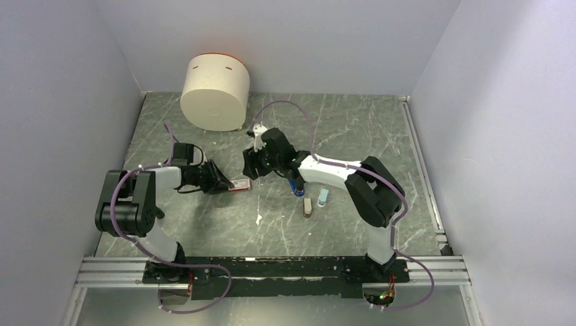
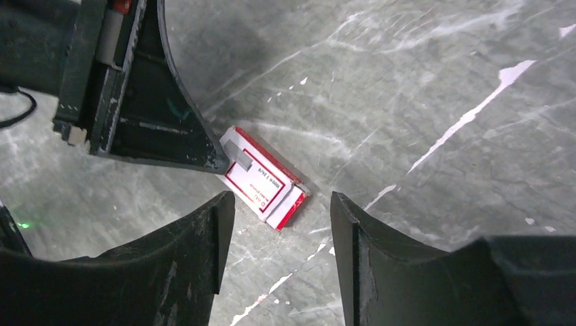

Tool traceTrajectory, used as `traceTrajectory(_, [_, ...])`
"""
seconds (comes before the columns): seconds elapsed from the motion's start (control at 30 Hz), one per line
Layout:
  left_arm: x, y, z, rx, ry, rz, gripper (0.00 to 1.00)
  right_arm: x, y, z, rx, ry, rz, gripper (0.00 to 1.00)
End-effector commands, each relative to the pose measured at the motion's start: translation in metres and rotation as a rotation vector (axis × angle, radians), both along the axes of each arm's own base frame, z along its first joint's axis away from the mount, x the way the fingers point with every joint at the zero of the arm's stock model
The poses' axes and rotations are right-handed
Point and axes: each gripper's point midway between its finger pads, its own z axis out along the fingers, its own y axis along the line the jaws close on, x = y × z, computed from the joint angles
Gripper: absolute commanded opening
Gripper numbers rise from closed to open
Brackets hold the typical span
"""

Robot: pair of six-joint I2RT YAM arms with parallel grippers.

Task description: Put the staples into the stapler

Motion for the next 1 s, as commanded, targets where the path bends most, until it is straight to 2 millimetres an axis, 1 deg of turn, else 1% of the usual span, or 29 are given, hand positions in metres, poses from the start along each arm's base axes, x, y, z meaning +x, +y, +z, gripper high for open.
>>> traceTrajectory(0.0, [0.008,0.002,0.008,-0.001,-0.023,-0.014,0.34,-0.017,0.000,-0.030,-0.089,-0.012,0.132,0.58])
traceTrajectory(0.07, [0.010,0.003,0.009,0.002,-0.022,-0.016,0.34,-0.022,-0.001,-0.036,-0.121,-0.072,0.243,0.59])
traceTrajectory(0.27, [0.015,0.005,0.012,0.012,-0.022,-0.021,0.35,-0.025,-0.010,-0.046,-0.215,-0.275,0.502,0.62])
traceTrajectory(0.37, [0.015,0.005,0.011,0.014,-0.018,-0.029,0.36,-0.033,-0.014,-0.053,-0.219,-0.319,0.655,0.64])
traceTrajectory(0.47, [0.014,0.004,0.008,0.010,-0.007,-0.039,0.36,-0.035,-0.013,-0.058,-0.208,-0.361,0.749,0.65])
traceTrajectory(0.63, [0.012,0.004,0.006,0.010,-0.001,-0.050,0.35,-0.037,-0.008,-0.066,-0.188,-0.371,0.835,0.65])
traceTrajectory(0.83, [0.012,0.002,0.006,-0.003,0.001,-0.059,0.35,-0.025,-0.003,-0.073,-0.188,-0.390,0.854,0.65])
traceTrajectory(0.97, [0.012,0.001,0.006,-0.006,-0.001,-0.065,0.35,-0.023,-0.003,-0.077,-0.180,-0.372,0.888,0.64])
